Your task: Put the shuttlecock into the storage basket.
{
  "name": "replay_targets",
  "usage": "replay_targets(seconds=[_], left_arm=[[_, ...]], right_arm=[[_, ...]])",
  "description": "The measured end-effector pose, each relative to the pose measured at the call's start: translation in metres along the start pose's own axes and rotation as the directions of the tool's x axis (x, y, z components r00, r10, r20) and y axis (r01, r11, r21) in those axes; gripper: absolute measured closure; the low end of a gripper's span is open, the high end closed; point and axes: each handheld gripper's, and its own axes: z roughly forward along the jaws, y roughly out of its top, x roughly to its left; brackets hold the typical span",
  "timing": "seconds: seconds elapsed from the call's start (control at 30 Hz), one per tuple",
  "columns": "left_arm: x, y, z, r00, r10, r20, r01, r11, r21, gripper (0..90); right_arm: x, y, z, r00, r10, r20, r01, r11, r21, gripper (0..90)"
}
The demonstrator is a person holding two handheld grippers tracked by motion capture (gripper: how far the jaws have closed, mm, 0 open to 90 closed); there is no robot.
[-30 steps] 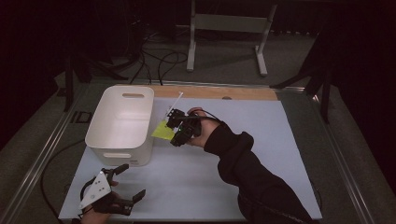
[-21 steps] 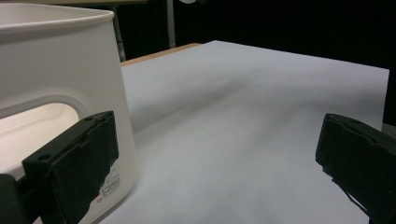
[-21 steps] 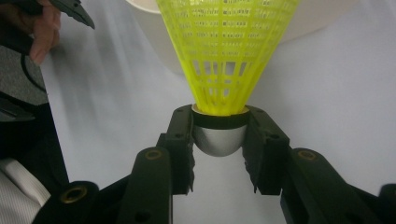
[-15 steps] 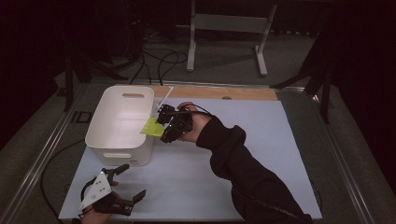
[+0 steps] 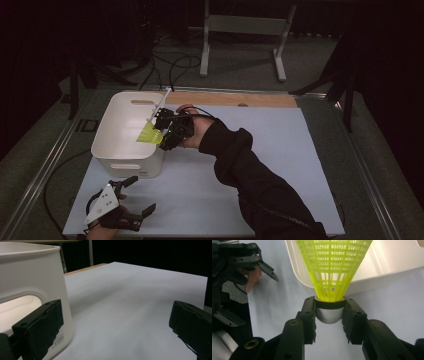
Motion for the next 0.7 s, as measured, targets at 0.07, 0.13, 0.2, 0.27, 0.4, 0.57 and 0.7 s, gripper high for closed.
replay_targets(seconds=[0.07, 0.13, 0.2, 0.27, 0.4, 0.57, 0.7], left_arm=[[0.0, 0.0, 0.0, 1.0, -0.001, 0.001, 0.001, 1.0, 0.0, 0.0], [0.0, 0.0, 0.0, 1.0, -0.001, 0.002, 0.001, 1.0, 0.0, 0.0], [0.0, 0.0, 0.0, 1.0, -0.002, 0.002, 0.002, 1.0, 0.0, 0.0], [0.0, 0.0, 0.0, 1.0, -0.002, 0.004, 0.002, 1.0, -0.001, 0.0], [0.0, 0.0, 0.0, 1.0, -0.003, 0.006, 0.003, 1.0, 0.001, 0.0], [0.0, 0.0, 0.0, 1.0, -0.002, 0.007, 0.002, 1.0, 0.0, 0.0], [0.0, 0.0, 0.001, 1.0, 0.001, 0.009, -0.001, 1.0, 0.001, 0.0]], right_arm=[[0.0, 0.003, 0.0, 0.9999, -0.001, -0.01, 0.001, 1.0, -0.006, 64.8], [0.0, 0.007, 0.001, 1.0, -0.005, -0.008, 0.005, 1.0, -0.008, 64.7], [0.001, 0.011, 0.002, 0.9998, -0.012, -0.014, 0.012, 1.0, -0.006, 64.8], [0.002, 0.015, 0.004, 0.9998, -0.019, -0.012, 0.019, 1.0, -0.002, 64.8], [0.002, 0.021, 0.008, 0.9996, -0.026, -0.01, 0.026, 1.0, 0.0, 64.8], [0.002, 0.026, 0.014, 0.9996, -0.025, -0.015, 0.025, 1.0, 0.011, 64.8], [0.003, 0.031, 0.021, 0.9994, -0.027, -0.02, 0.027, 1.0, 0.015, 64.7]])
